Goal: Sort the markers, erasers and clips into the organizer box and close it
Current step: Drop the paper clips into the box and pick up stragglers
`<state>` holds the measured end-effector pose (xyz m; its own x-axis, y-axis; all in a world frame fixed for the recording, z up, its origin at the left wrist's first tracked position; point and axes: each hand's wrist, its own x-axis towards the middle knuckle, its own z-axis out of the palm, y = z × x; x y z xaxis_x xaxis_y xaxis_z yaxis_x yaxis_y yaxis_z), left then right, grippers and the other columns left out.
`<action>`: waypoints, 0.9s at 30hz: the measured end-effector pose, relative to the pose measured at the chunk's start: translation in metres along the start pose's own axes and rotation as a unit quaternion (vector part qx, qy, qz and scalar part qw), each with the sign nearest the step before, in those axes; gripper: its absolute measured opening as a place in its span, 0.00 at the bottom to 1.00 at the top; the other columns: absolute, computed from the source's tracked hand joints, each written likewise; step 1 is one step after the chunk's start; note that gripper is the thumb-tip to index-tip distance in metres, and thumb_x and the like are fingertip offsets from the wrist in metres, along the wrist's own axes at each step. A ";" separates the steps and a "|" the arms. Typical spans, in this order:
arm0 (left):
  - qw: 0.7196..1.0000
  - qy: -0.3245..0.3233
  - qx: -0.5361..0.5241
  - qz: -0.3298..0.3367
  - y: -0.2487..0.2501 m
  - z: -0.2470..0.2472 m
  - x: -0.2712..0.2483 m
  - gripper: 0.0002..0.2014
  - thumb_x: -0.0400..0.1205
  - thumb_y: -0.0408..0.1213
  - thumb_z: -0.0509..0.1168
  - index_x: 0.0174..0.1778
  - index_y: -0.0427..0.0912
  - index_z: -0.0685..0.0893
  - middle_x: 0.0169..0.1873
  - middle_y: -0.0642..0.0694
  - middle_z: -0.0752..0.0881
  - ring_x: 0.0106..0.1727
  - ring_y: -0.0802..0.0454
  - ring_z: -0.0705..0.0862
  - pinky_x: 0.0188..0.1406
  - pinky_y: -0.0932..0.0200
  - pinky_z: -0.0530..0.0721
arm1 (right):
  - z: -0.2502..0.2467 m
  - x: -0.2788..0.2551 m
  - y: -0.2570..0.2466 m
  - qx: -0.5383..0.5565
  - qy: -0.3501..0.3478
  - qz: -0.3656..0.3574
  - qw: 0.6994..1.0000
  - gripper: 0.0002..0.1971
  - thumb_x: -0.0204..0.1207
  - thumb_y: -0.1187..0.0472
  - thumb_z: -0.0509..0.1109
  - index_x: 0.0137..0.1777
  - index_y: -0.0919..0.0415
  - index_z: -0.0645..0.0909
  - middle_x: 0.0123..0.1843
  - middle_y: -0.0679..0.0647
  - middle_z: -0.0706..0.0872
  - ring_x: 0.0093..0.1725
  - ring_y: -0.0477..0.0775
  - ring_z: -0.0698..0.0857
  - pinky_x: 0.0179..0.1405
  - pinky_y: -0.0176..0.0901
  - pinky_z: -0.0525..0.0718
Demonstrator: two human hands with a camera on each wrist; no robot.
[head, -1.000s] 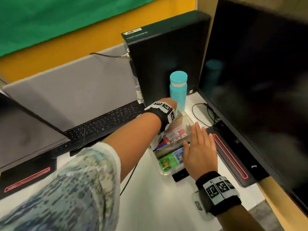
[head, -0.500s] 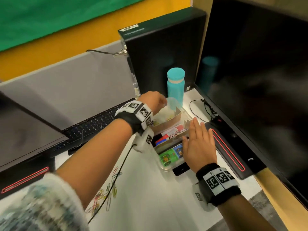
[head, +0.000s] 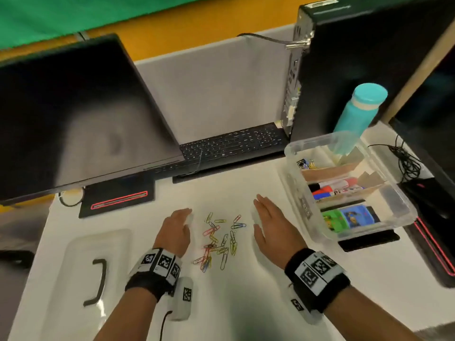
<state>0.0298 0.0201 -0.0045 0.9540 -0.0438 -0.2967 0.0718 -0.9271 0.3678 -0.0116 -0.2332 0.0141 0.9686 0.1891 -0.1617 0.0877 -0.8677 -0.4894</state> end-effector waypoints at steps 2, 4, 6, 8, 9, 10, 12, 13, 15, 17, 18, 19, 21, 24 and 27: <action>0.999 -0.025 0.012 0.029 -0.001 0.008 0.001 0.27 0.84 0.27 0.52 0.81 0.44 0.60 0.81 0.47 0.63 0.80 0.49 0.62 0.80 0.58 0.58 | 0.025 0.016 -0.003 -0.026 -0.058 0.022 0.998 0.31 0.85 0.53 0.50 0.84 0.62 0.44 0.86 0.52 0.41 0.85 0.49 0.45 0.82 0.39 0.53; 0.996 -0.057 0.018 0.065 0.005 0.016 0.006 0.31 0.84 0.26 0.51 0.83 0.45 0.52 0.83 0.49 0.55 0.82 0.51 0.56 0.82 0.57 0.55 | 0.044 0.029 -0.010 -0.032 -0.096 0.051 0.994 0.32 0.86 0.52 0.48 0.84 0.64 0.42 0.86 0.57 0.39 0.85 0.54 0.42 0.83 0.43 0.50; 0.992 -0.085 0.018 0.095 0.011 0.024 0.014 0.34 0.83 0.24 0.53 0.83 0.45 0.47 0.84 0.50 0.50 0.83 0.50 0.52 0.82 0.56 0.53 | 0.059 0.037 -0.017 -0.029 -0.110 0.067 0.991 0.33 0.85 0.51 0.47 0.84 0.66 0.40 0.85 0.61 0.36 0.84 0.58 0.39 0.84 0.47 0.46; 0.987 -0.113 0.019 0.110 0.012 0.029 0.018 0.37 0.82 0.24 0.54 0.83 0.46 0.44 0.84 0.50 0.47 0.84 0.50 0.47 0.83 0.54 0.51 | 0.072 0.040 -0.023 -0.032 -0.118 0.053 0.991 0.34 0.85 0.50 0.46 0.83 0.67 0.38 0.84 0.62 0.33 0.84 0.59 0.35 0.83 0.48 0.41; 0.985 -0.122 0.022 0.119 0.010 0.033 0.019 0.36 0.83 0.25 0.53 0.83 0.46 0.43 0.84 0.50 0.46 0.84 0.50 0.46 0.84 0.53 0.50 | 0.077 0.039 -0.025 -0.034 -0.122 0.035 0.991 0.34 0.85 0.49 0.46 0.83 0.67 0.38 0.84 0.61 0.32 0.84 0.59 0.35 0.83 0.47 0.40; 0.983 -0.123 0.027 0.133 0.007 0.036 0.017 0.34 0.84 0.29 0.52 0.83 0.45 0.44 0.84 0.49 0.47 0.84 0.50 0.46 0.84 0.53 0.50 | 0.081 0.036 -0.026 -0.036 -0.128 0.016 0.991 0.34 0.85 0.50 0.47 0.83 0.67 0.38 0.84 0.61 0.32 0.84 0.58 0.35 0.83 0.47 0.40; 0.979 -0.106 0.036 0.169 -0.003 0.043 0.011 0.29 0.87 0.39 0.50 0.83 0.43 0.47 0.84 0.47 0.50 0.84 0.49 0.48 0.83 0.50 0.54 | 0.083 0.028 -0.025 -0.036 -0.142 -0.022 0.989 0.35 0.85 0.49 0.49 0.83 0.67 0.38 0.85 0.59 0.34 0.84 0.55 0.35 0.84 0.47 0.42; 0.977 -0.099 0.035 0.185 -0.008 0.044 0.005 0.30 0.87 0.44 0.51 0.83 0.43 0.48 0.83 0.48 0.51 0.84 0.50 0.50 0.82 0.49 0.58 | 0.083 0.023 -0.023 -0.026 -0.152 -0.035 0.987 0.37 0.85 0.47 0.51 0.83 0.66 0.38 0.85 0.57 0.34 0.84 0.52 0.35 0.84 0.47 0.45; 0.975 -0.106 0.021 0.195 -0.019 0.041 -0.009 0.34 0.84 0.53 0.54 0.83 0.45 0.50 0.83 0.50 0.54 0.83 0.53 0.52 0.81 0.50 0.61 | 0.077 0.011 -0.021 0.016 -0.163 -0.041 0.986 0.46 0.78 0.37 0.57 0.83 0.62 0.37 0.85 0.50 0.34 0.83 0.45 0.37 0.84 0.42 0.47; 0.975 -0.118 0.012 0.189 -0.030 0.036 -0.022 0.44 0.77 0.63 0.61 0.83 0.47 0.48 0.82 0.51 0.53 0.82 0.54 0.53 0.81 0.51 0.60 | 0.073 0.001 -0.019 0.020 -0.132 -0.026 0.991 0.57 0.66 0.27 0.60 0.84 0.59 0.36 0.85 0.50 0.37 0.83 0.46 0.42 0.80 0.37 0.48; 0.977 -0.118 0.015 0.178 -0.035 0.033 -0.029 0.51 0.72 0.68 0.63 0.83 0.47 0.46 0.82 0.52 0.52 0.81 0.54 0.53 0.82 0.52 0.59 | 0.073 -0.002 -0.019 -0.008 -0.113 -0.012 0.994 0.63 0.61 0.23 0.62 0.84 0.60 0.36 0.85 0.53 0.40 0.83 0.51 0.45 0.80 0.40 0.50; 0.979 -0.115 0.029 0.165 -0.040 0.032 -0.033 0.58 0.66 0.71 0.65 0.83 0.48 0.42 0.82 0.53 0.50 0.80 0.53 0.52 0.81 0.52 0.58 | 0.074 -0.002 -0.020 -0.039 -0.101 0.004 0.994 0.67 0.56 0.21 0.64 0.83 0.62 0.36 0.84 0.56 0.44 0.81 0.56 0.49 0.81 0.44 0.51; 0.980 -0.115 0.076 0.146 -0.046 0.033 -0.035 0.66 0.58 0.75 0.67 0.82 0.48 0.38 0.81 0.53 0.49 0.79 0.50 0.53 0.79 0.50 0.57 | 0.079 0.002 -0.024 -0.063 -0.107 0.030 0.992 0.71 0.52 0.21 0.68 0.83 0.63 0.36 0.81 0.58 0.49 0.78 0.59 0.54 0.80 0.49 0.56; 0.982 -0.106 0.079 0.137 -0.044 0.037 -0.022 0.63 0.60 0.71 0.70 0.83 0.49 0.44 0.77 0.51 0.56 0.74 0.47 0.58 0.76 0.50 0.61 | 0.091 0.016 -0.032 -0.015 -0.107 0.030 0.994 0.65 0.56 0.31 0.76 0.84 0.60 0.44 0.74 0.58 0.56 0.73 0.57 0.59 0.78 0.47 0.63; 0.983 -0.096 -0.016 0.158 -0.040 0.038 -0.007 0.48 0.66 0.61 0.73 0.80 0.51 0.61 0.70 0.48 0.66 0.67 0.48 0.65 0.72 0.51 0.68 | 0.095 0.024 -0.031 0.055 -0.067 0.016 0.996 0.49 0.64 0.43 0.79 0.81 0.58 0.61 0.68 0.57 0.65 0.67 0.56 0.66 0.72 0.49 0.71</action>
<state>0.0097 0.0430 -0.0504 0.8578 -0.3992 -0.3236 -0.2066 -0.8445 0.4941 -0.0132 -0.1584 -0.0561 0.9301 0.2281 -0.2878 0.0242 -0.8201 -0.5717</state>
